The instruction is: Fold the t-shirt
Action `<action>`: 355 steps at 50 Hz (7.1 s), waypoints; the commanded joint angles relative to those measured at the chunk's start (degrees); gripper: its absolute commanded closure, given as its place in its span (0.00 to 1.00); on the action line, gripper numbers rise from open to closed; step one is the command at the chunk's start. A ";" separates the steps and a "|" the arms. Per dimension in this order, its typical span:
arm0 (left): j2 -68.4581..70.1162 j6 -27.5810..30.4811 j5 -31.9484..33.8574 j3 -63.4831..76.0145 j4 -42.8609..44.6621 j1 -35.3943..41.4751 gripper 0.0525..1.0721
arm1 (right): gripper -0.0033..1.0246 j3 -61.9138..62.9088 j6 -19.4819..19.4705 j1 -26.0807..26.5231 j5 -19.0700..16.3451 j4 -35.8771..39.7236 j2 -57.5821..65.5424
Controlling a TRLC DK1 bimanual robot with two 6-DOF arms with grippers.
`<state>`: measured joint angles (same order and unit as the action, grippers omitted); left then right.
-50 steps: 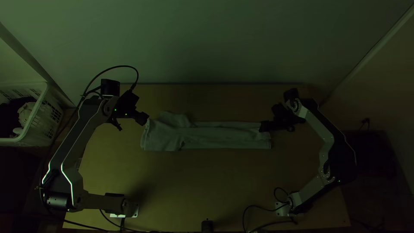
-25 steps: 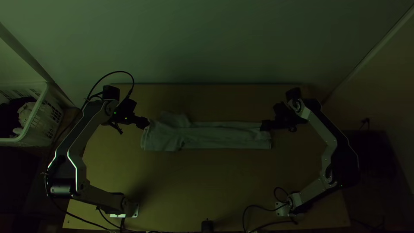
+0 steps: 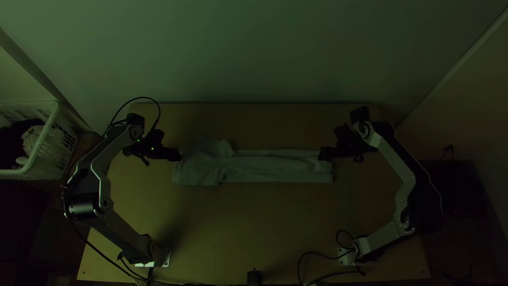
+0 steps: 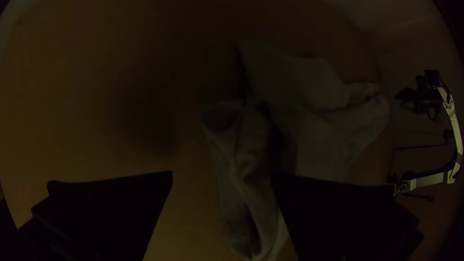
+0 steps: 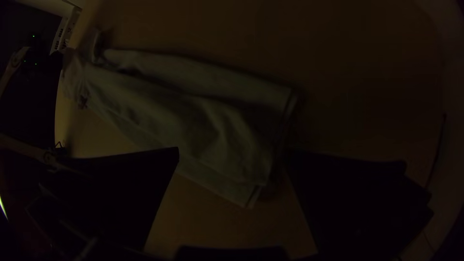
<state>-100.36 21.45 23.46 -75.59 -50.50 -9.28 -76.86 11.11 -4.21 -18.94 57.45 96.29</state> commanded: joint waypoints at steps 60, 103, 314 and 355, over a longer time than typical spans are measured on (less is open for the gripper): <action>-6.96 -6.60 11.08 1.76 3.65 5.50 0.78 | 0.04 1.63 -2.68 -4.85 1.45 -0.15 -5.15; 4.47 -24.53 4.57 -12.47 -1.62 26.07 0.97 | 0.04 4.00 -4.35 -6.52 1.54 0.56 -13.32; 33.74 -14.07 -20.04 13.54 14.73 37.32 0.96 | 0.68 25.09 -9.97 -18.73 1.19 -10.61 -35.38; 58.96 -5.98 -20.12 32.79 13.94 14.64 0.96 | 0.97 19.12 -6.02 -31.30 1.27 -37.32 -6.64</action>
<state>-42.59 13.61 3.55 -45.01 -36.51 6.96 -54.48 3.88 -35.57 -17.43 21.30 86.74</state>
